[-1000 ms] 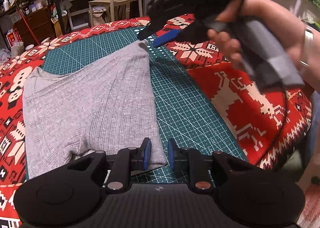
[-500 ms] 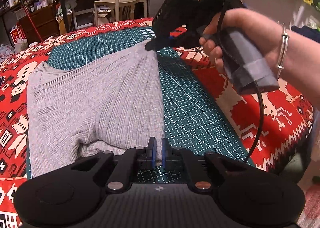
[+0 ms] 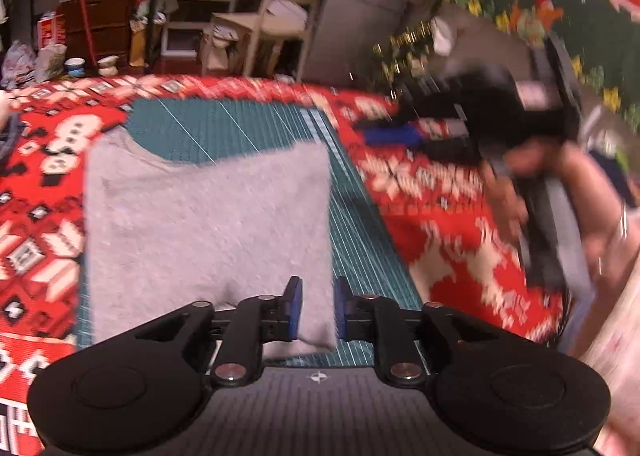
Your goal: Fold clothes
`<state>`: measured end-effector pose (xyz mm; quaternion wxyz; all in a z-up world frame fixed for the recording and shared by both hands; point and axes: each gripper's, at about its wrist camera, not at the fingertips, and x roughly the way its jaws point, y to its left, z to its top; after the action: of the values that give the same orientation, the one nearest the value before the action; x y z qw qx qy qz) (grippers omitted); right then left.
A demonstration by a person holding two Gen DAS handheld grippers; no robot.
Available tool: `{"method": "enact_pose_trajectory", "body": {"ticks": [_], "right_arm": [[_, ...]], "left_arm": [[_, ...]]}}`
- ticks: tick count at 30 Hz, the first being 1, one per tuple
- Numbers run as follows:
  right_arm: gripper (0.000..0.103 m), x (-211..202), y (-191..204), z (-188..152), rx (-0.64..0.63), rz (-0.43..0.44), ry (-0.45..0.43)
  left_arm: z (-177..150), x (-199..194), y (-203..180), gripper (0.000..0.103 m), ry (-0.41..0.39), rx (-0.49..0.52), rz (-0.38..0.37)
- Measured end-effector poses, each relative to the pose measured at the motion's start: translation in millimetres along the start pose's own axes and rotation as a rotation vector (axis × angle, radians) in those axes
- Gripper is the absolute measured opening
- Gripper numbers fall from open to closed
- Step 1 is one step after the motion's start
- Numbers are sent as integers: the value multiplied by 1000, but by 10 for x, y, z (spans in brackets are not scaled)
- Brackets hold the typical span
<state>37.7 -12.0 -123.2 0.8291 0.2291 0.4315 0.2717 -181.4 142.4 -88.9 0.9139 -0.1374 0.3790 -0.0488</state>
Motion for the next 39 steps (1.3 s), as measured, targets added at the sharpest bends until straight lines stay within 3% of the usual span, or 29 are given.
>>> {"method": "enact_pose_trajectory", "body": {"ticks": [8,10,12,16,20,31,39], "right_arm": [[24,-203,133,-251,61,3,-21],[34,-178,176,-254,62,1,-33],[34,-133,210,-231,49,-14,-36],[34,24,226,-189,38,14,4],[34,180,218,-179,46,40,50],[38,295,132,-191,55,19,80],[39,321,138,-202,48,9,80]], "left_arm": [[575,-213,752,29,-79,-110,49],[669,-154,976,29,-82,-161,83],[737,-64,1187,29,-82,-220,110],[769,147,1528,29,-83,-359,78],[773,324,1665,29,-80,-408,23],[632,539,1766,27,16,-418,18],[582,546,1737,2,18,-401,20]]}}
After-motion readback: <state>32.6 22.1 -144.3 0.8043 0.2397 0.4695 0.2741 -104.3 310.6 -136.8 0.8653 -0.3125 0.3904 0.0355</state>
